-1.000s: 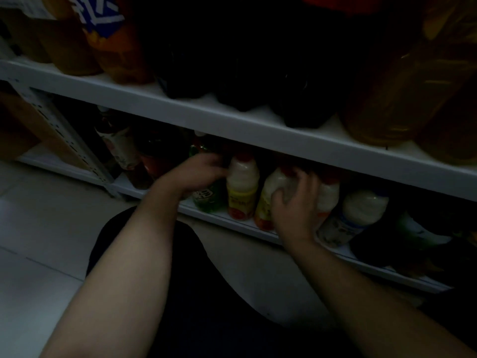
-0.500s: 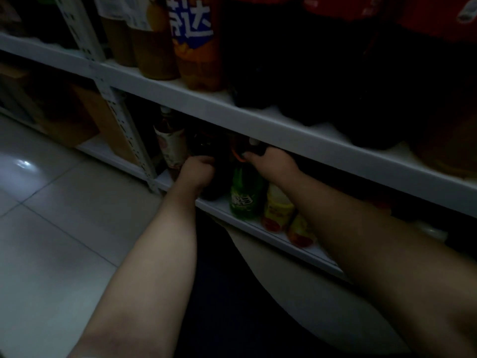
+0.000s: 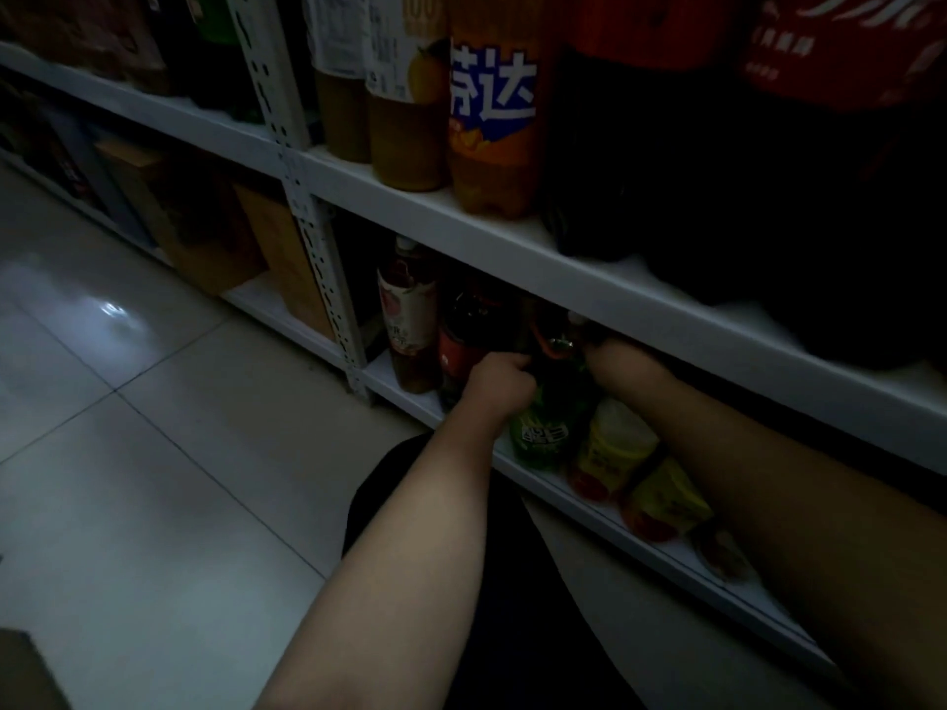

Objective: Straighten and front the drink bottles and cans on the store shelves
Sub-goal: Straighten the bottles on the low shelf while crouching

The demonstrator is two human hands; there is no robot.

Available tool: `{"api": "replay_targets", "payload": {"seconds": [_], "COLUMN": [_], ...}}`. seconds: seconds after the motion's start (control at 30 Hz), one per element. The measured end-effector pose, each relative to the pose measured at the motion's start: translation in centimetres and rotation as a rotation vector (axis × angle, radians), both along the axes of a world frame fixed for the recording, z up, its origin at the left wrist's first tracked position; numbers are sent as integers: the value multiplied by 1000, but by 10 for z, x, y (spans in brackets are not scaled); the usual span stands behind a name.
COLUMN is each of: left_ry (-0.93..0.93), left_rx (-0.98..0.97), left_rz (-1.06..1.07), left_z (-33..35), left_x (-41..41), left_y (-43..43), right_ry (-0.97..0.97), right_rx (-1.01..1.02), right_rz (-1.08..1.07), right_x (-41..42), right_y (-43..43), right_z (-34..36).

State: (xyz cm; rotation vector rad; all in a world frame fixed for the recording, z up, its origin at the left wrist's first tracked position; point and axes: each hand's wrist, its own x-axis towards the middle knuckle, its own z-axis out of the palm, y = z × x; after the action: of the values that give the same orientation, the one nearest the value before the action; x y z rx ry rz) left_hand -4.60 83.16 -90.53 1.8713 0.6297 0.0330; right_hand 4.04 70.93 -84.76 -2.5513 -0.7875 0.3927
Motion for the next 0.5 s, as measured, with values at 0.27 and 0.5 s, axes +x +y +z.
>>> {"api": "replay_targets", "payload": {"seconds": [0.27, 0.5], "left_ry": [-104, 2], "left_rx": [382, 482], "left_rz": [410, 44], "left_z": [27, 36], "left_x": [-20, 34], "left_y": [78, 68], "right_ry": [-18, -276], "right_rx": [105, 336], "right_rz": [-179, -231], "right_x": [-14, -58], "right_y": [-18, -38], "right_z": [-7, -33]}}
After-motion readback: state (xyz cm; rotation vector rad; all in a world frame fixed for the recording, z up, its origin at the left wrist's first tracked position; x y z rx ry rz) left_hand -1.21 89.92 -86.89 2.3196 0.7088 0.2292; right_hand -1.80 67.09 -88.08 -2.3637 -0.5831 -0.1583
